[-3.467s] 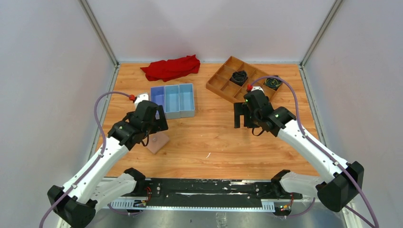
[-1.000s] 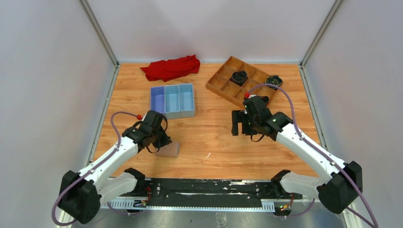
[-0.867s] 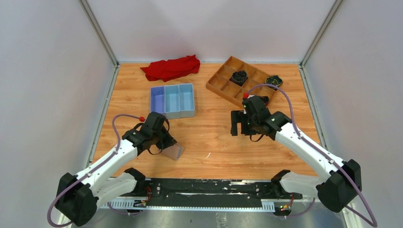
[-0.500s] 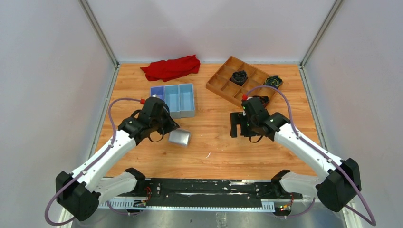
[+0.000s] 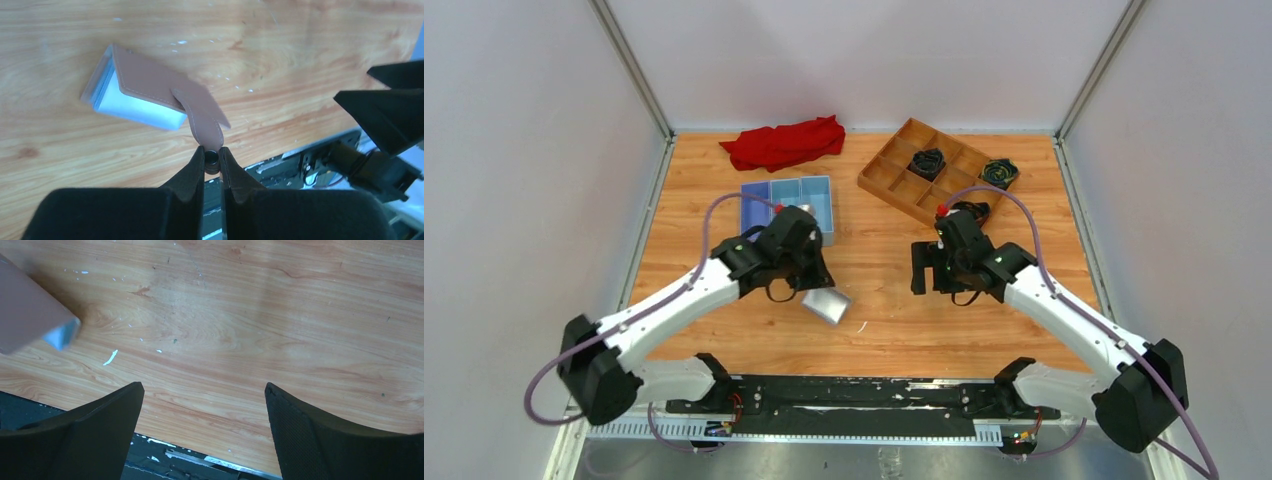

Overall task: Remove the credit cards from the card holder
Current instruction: Place the card holder at the center of the board, then open the card holder at the center of the board.

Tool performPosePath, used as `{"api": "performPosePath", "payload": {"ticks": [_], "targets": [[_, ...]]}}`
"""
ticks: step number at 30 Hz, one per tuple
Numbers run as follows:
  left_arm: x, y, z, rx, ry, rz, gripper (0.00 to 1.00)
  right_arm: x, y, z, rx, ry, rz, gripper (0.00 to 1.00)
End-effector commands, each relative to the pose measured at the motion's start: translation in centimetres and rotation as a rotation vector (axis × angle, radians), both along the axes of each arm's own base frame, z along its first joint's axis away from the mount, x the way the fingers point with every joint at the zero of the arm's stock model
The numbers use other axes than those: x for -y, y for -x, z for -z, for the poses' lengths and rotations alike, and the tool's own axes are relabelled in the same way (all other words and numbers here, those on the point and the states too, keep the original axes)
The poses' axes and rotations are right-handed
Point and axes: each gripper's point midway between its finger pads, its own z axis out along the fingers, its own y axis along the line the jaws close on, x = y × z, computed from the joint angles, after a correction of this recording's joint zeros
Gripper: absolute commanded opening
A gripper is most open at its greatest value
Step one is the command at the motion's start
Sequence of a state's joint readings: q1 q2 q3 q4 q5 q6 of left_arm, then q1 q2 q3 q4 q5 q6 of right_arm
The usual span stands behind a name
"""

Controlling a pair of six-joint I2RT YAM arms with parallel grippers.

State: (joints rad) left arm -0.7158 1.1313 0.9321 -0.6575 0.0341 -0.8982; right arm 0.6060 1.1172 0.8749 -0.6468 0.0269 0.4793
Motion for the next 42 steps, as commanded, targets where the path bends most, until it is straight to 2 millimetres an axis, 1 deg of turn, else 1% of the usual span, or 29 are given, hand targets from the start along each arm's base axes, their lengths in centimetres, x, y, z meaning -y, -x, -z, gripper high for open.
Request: {"api": "performPosePath", "payload": {"ticks": [1, 4, 5, 6, 8, 10, 12, 13, 14, 15, 18, 19, 21, 24, 26, 28, 30, 32, 34, 37, 39, 42], "targets": [[5.4, 0.9, 0.4, -0.002, -0.053, 0.229, 0.0, 0.9, -0.2, -0.9, 0.045, -0.007, 0.046, 0.95], [9.5, 1.8, 1.2, -0.017, -0.086, 0.368, 0.0, 2.0, 0.0, -2.3, 0.122, -0.007, 0.056, 0.93], [10.8, 2.0, 1.4, -0.022, -0.091, 0.403, 0.0, 2.8, 0.2, -2.7, 0.151, 0.002, 0.077, 0.93], [11.9, 2.3, 1.8, -0.033, -0.095, 0.426, 0.02, 3.7, 0.4, -3.3, 0.188, 0.008, 0.1, 0.93], [13.6, 2.4, 2.3, -0.048, -0.095, 0.461, 0.15, 5.1, 0.8, -4.3, 0.269, 0.003, 0.135, 0.93], [14.8, 2.3, 2.0, -0.043, -0.086, 0.485, 0.26, 6.2, 1.4, -5.3, 0.346, -0.017, 0.154, 0.93], [15.3, 1.9, 1.0, -0.014, -0.075, 0.491, 0.41, 6.7, 2.2, -6.3, 0.408, -0.056, 0.142, 0.93], [15.2, 1.6, 0.5, 0.008, -0.074, 0.488, 0.47, 6.7, 2.5, -6.4, 0.42, -0.068, 0.133, 0.93], [15.0, 1.4, -0.3, 0.034, -0.07, 0.482, 0.5, 6.7, 2.7, -6.5, 0.427, -0.082, 0.125, 0.93], [14.7, 1.1, -1.0, 0.06, -0.069, 0.471, 0.56, 6.6, 2.9, -6.3, 0.425, -0.09, 0.117, 0.93], [13.3, 0.7, -2.8, 0.12, -0.06, 0.437, 0.59, 5.9, 3.3, -5.4, 0.386, -0.108, 0.095, 0.93], [12.5, 0.6, -3.4, 0.135, -0.053, 0.416, 0.64, 5.7, 3.3, -5.0, 0.367, -0.109, 0.091, 0.93], [10.6, 0.1, -3.9, 0.151, -0.045, 0.36, 0.66, 5.2, 3.3, -4.4, 0.336, -0.113, 0.089, 0.93], [6.8, -0.6, -3.7, 0.153, -0.021, 0.243, 0.66, 3.8, 3.1, -4.2, 0.316, -0.154, 0.051, 0.93], [3.9, -1.1, -3.2, 0.145, -0.006, 0.154, 0.65, 2.4, 3.1, -4.4, 0.305, -0.205, 0.003, 0.93], [0.9, -1.0, -2.0, 0.133, -0.027, 0.064, 0.63, 0.5, 3.5, -4.7, 0.275, -0.272, -0.068, 0.93], [-1.3, -0.3, -0.6, 0.104, -0.041, 0.012, 0.62, -0.9, 3.9, -4.5, 0.24, -0.308, -0.116, 0.91], [-2.9, 0.6, 0.7, 0.066, -0.056, -0.038, 0.61, -2.0, 4.2, -4.2, 0.214, -0.309, -0.15, 0.9], [-4.1, 1.3, 1.8, 0.035, -0.06, -0.083, 0.61, -2.9, 4.6, -4.0, 0.205, -0.272, -0.18, 0.9], [-5.2, 2.0, 2.9, 0.006, -0.044, -0.135, 0.62, -4.3, 5.0, -3.7, 0.221, -0.188, -0.227, 0.9], [-5.7, 2.2, 3.7, -0.019, -0.039, -0.154, 0.63, -5.8, 5.3, -3.7, 0.228, -0.14, -0.266, 0.9], [-5.9, 2.3, 4.5, -0.053, -0.046, -0.159, 0.63, -8.4, 5.9, -3.2, 0.212, -0.079, -0.329, 0.9]]}}
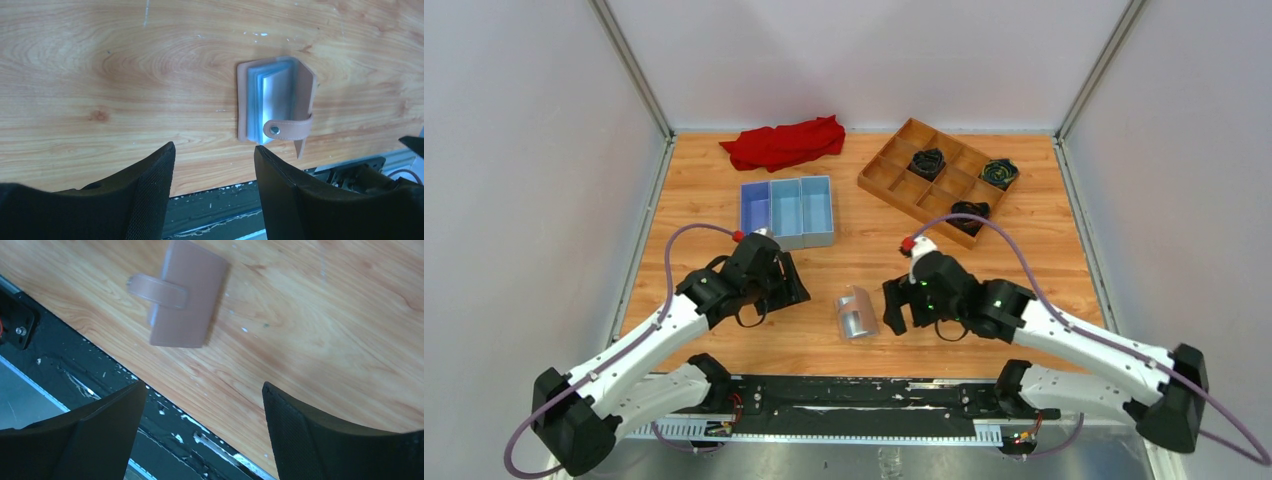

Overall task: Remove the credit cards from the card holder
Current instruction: Open the card holder at the center of the board.

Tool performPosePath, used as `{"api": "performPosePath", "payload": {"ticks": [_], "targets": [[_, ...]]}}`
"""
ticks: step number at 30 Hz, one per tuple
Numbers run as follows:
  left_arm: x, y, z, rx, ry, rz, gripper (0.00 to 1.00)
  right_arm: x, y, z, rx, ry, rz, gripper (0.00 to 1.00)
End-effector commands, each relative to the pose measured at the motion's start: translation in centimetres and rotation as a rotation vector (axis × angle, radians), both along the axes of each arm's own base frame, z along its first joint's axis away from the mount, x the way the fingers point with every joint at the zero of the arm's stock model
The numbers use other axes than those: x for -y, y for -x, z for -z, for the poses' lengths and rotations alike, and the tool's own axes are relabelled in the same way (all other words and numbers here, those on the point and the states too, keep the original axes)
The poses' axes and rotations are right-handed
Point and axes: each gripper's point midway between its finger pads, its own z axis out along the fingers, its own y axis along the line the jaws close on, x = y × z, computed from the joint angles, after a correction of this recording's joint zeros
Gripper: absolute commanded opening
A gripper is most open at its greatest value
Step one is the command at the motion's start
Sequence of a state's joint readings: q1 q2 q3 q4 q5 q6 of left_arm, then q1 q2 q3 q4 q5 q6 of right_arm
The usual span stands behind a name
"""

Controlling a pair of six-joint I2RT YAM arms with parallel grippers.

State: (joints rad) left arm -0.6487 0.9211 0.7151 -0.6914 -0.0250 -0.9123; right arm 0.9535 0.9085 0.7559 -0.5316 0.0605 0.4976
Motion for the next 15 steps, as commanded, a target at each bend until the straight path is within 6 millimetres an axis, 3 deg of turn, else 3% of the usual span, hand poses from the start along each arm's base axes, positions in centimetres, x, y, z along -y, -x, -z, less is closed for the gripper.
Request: {"api": "performPosePath", "payload": {"ticks": [1, 8, 15], "targets": [[-0.4, 0.1, 1.0, -0.053, 0.004, -0.045, 0.63, -3.4, -0.4, -0.9, 0.061, 0.069, -0.024, 0.9], [-1.0, -0.3, 1.4, -0.059, 0.005, -0.129, 0.63, -8.0, -0.9, 1.1, 0.032, 0.157, -0.064, 0.9], [-1.1, -0.1, 1.7, -0.064, -0.003, -0.121, 0.64, -8.2, -2.3, 4.9, 0.021, 0.295, -0.029, 0.9]]}}
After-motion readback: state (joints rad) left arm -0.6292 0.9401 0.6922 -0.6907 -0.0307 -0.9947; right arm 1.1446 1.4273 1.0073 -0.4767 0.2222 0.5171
